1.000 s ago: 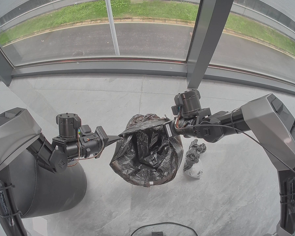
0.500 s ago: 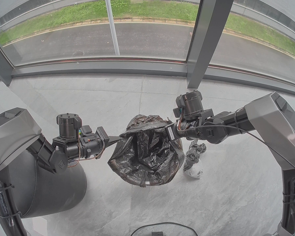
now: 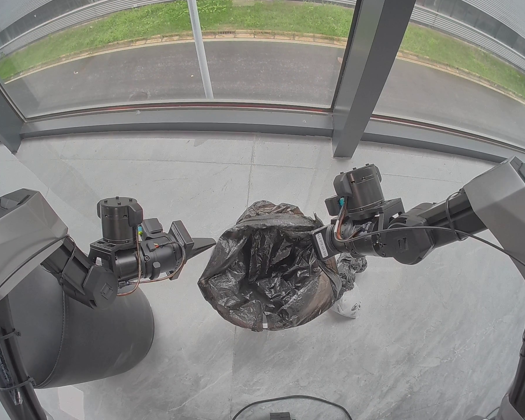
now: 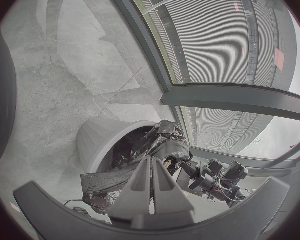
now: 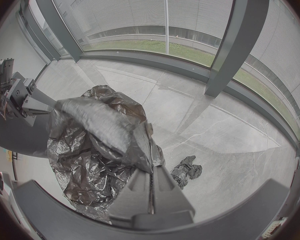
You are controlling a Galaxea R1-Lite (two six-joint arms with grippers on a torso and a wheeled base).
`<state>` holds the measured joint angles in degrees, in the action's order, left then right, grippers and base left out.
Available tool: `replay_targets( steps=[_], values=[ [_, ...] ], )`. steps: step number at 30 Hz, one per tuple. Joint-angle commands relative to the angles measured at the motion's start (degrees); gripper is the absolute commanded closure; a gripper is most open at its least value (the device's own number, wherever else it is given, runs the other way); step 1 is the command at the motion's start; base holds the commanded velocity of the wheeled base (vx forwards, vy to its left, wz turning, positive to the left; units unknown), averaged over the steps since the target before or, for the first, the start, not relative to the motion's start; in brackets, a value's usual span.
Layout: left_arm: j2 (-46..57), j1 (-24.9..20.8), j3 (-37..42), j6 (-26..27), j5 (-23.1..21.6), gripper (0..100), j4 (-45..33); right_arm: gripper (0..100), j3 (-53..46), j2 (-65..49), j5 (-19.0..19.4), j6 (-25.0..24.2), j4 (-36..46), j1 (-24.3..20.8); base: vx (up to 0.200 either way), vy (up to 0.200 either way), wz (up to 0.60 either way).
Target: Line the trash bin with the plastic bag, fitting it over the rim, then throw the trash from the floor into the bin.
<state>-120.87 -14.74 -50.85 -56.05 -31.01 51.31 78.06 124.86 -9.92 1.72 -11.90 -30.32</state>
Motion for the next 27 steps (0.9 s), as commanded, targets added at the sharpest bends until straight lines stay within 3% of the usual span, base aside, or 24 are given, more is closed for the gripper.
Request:
replay_targets(
  steps=[1, 19, 27],
  values=[
    [0.11, -0.03, -0.04, -0.02, -0.01, 100, 0.02, 100, -0.98, -1.37, 0.08, 0.04, -0.14, 0.52, 0.000, 0.000, 0.00],
    [0.11, -0.03, 0.13, -0.02, 0.16, 100, 0.02, 100, -0.89, 1.97, 1.13, -0.14, -7.00, 0.96, 0.000, 0.000, 0.00],
    [9.95, -2.31, 9.10, -0.02, -0.36, 100, 4.50, 100, -0.36, 2.06, 1.13, -0.22, -7.09, 0.87, 0.000, 0.000, 0.00]
  ],
)
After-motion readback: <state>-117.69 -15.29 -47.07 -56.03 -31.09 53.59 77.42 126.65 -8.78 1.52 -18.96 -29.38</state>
